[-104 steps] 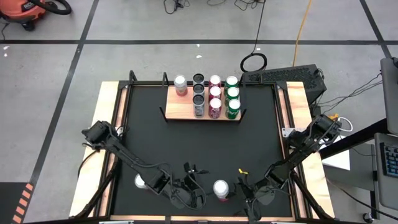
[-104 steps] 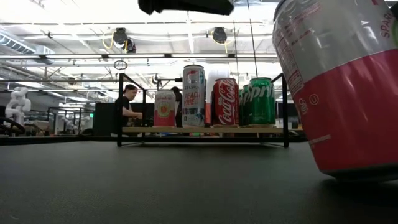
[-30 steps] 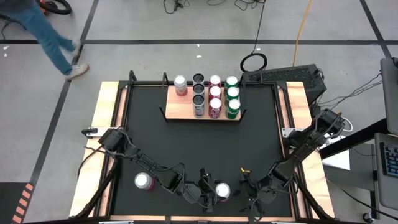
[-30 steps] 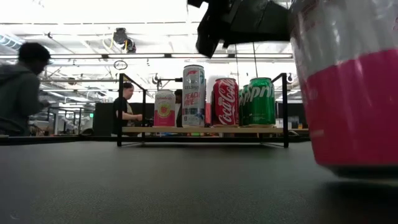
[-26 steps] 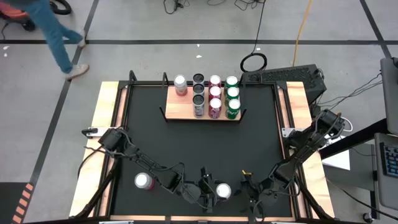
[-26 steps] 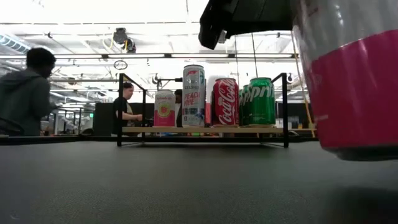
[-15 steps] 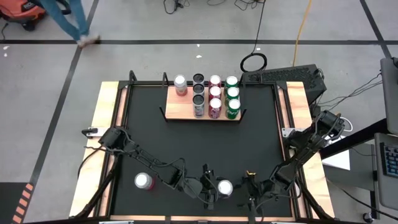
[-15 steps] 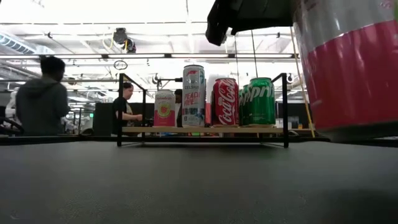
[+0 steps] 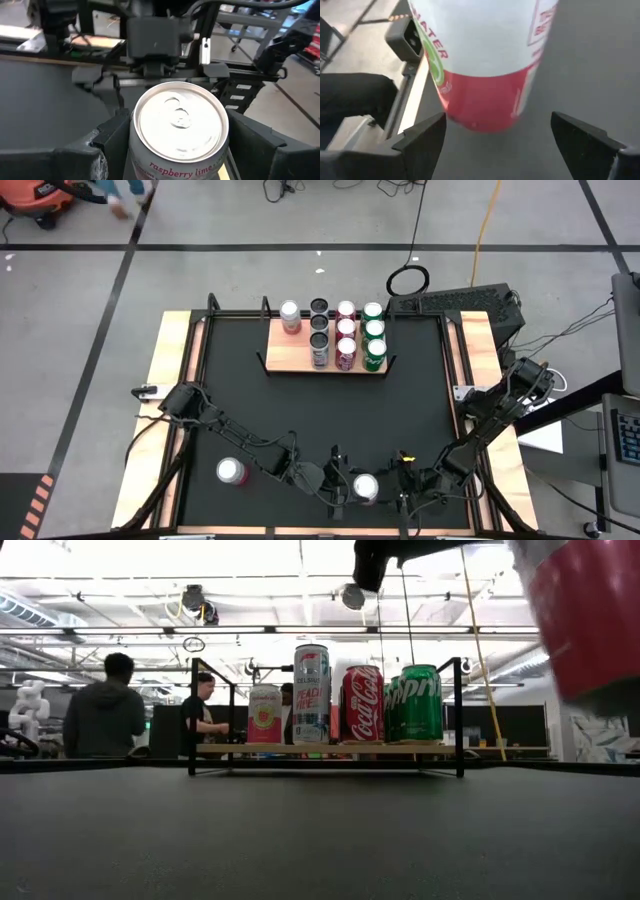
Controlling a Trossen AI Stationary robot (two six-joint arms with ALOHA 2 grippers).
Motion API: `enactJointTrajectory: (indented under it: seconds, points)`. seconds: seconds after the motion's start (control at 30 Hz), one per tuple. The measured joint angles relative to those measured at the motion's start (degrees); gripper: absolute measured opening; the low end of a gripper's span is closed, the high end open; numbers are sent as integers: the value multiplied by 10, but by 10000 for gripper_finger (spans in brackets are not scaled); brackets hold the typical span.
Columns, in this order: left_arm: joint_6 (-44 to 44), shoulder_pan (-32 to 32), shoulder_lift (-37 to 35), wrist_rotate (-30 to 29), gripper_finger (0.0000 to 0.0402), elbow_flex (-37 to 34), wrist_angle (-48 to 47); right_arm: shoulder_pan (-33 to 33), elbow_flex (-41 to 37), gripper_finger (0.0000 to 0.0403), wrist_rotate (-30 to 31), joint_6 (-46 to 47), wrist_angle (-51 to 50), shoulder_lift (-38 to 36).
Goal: Place canned beverage on shelf
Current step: Put the right pink soda can on the shelf
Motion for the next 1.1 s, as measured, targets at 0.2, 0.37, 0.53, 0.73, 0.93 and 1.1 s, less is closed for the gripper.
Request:
enactJointTrajectory:
  seconds: [0.2,0.37,0.53,0.73,0.93,1.1]
  points:
    - [35,6,0,19,267,0,15,0,0,338,-4,-21,36,0]
    - [62,16,0,43,267,0,38,-10,0,338,-4,-56,66,0]
    - [105,23,0,82,267,0,76,-22,0,338,-5,-122,104,0]
    - [113,32,0,104,267,0,67,-23,0,333,-5,-185,128,0]
    - [140,32,0,109,267,0,61,-23,-1,285,-4,-185,126,0]
    - [147,32,0,106,267,0,61,-23,-1,256,1,-190,125,0]
